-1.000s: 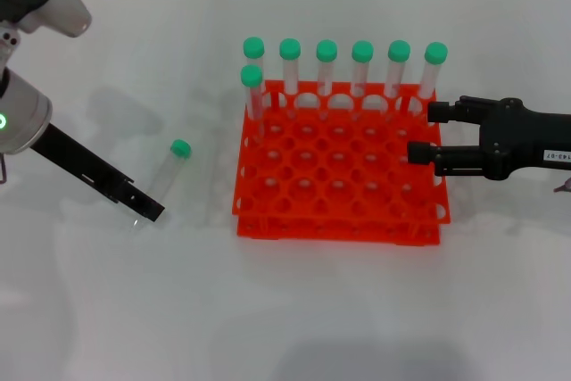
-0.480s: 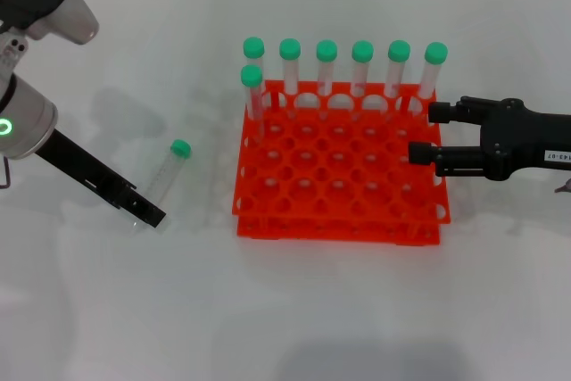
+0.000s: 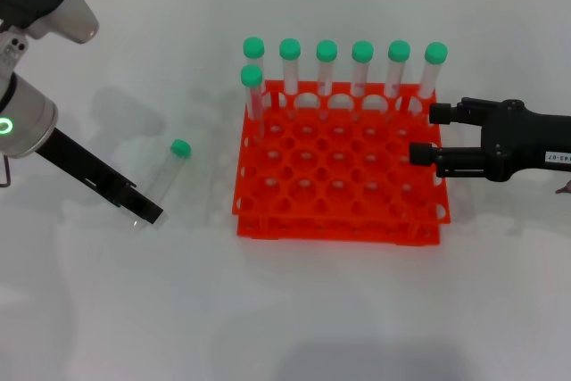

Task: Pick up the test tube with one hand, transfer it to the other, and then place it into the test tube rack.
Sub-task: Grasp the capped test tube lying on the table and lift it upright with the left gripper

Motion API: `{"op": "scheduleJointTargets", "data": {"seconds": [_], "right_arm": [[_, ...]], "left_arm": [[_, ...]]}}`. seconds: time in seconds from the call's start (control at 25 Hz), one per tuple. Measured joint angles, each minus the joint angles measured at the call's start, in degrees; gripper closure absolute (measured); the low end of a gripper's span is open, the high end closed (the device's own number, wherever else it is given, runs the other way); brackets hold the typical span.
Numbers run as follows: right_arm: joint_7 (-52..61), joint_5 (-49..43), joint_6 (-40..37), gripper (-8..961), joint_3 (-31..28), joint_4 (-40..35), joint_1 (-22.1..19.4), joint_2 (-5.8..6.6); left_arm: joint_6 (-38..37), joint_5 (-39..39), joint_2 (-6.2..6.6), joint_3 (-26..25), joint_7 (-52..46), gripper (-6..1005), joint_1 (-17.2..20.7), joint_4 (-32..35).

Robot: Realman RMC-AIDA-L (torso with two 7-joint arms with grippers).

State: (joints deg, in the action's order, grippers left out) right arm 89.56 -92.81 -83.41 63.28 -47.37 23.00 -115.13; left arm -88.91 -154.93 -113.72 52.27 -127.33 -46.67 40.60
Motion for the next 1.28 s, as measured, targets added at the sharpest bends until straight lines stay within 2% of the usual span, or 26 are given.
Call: {"op": "scheduleJointTargets", "data": {"seconds": [0.36,1.28], "right_arm": [[0.00,0.00,0.00,109,-0.01,-0.07,-0.41,0.00],[-0.03,0.00,0.00,110,-0.08,-0.09,-0.41,0.09]], "left_arm": [[0.29,-0.11,0.02,0.28,-0.10,544,0.00,0.00],[1.51,-0.77,0.00,0.29,-0.15,605,0.00,-0.70]]}}
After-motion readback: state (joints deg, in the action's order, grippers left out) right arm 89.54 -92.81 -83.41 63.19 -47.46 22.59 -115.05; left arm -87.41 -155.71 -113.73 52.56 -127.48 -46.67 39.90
